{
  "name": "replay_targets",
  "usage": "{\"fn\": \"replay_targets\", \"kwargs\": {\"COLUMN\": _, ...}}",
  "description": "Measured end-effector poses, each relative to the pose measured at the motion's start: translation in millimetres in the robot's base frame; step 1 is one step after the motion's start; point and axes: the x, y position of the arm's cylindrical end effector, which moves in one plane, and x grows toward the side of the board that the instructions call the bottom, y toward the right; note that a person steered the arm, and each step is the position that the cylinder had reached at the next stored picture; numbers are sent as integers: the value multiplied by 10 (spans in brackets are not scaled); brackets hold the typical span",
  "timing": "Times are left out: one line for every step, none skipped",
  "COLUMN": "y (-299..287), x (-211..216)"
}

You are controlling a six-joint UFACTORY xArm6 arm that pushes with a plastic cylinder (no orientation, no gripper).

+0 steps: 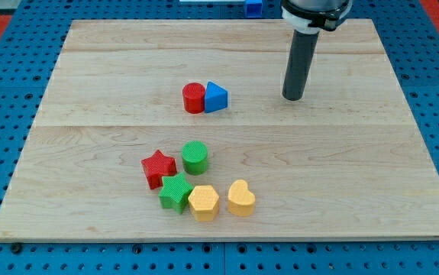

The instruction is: Move the blue triangle to the top left

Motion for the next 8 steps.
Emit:
{"fn": "replay_targets", "kwargs": {"y": 4, "x": 0}}
{"fn": "replay_targets", "kwargs": {"y": 40, "x": 247}}
{"fn": "replay_targets", "kwargs": {"y": -116, "x": 600}}
{"fn": "replay_targets", "kwargs": {"y": -933, "x": 344}}
{"fn": "replay_targets", "kwargs": {"y": -1536, "x": -117}}
{"fn": "replay_targets", "kwargs": {"y": -1750, "x": -203}}
{"fn": "replay_targets", "kwargs": {"y": -1828, "x": -193}}
{"fn": "replay_targets", "kwargs": {"y": -1130, "x": -250}}
